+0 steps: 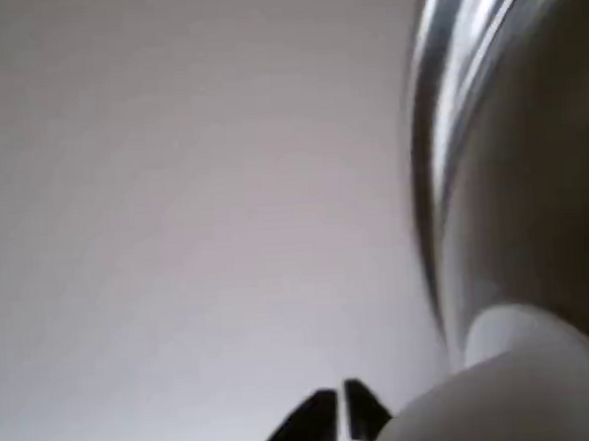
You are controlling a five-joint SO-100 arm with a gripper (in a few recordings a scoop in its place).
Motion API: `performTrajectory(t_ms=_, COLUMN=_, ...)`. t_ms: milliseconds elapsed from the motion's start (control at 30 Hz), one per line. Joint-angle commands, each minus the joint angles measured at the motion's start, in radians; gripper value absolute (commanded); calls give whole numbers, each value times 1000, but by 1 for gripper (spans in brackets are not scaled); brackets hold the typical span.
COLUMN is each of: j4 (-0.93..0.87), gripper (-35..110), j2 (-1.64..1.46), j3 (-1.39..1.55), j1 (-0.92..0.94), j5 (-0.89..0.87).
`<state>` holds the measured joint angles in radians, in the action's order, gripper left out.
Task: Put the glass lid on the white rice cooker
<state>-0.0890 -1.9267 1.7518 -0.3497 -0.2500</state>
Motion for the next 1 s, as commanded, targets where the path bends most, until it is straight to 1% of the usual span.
performTrajectory(t_ms=0, j4=103, gripper=0, j2=-3, j3=-176, j1=-23, j5=-2)
performTrajectory(t_ms=167, j4=137, gripper=0, j2=44, j3=-176, j1=-3, j5=3)
performTrajectory(t_ms=400, j4=187, gripper=0, j2=109, j3=-170, j1=21, j5=64)
performTrajectory(t_ms=567, j4=178, gripper=0, j2=120, j3=-140, j1=26, j5=138)
performTrajectory(t_ms=700, j4=112, gripper=0, j2=117, j3=-138, j1=23, j5=179)
performTrajectory(t_ms=867, j4=84, gripper=1, j2=117, j3=-118, j1=14, j5=209)
performTrajectory(t_ms=967, j4=67, gripper=18, j2=124, j3=-112, j1=-5, j5=209)
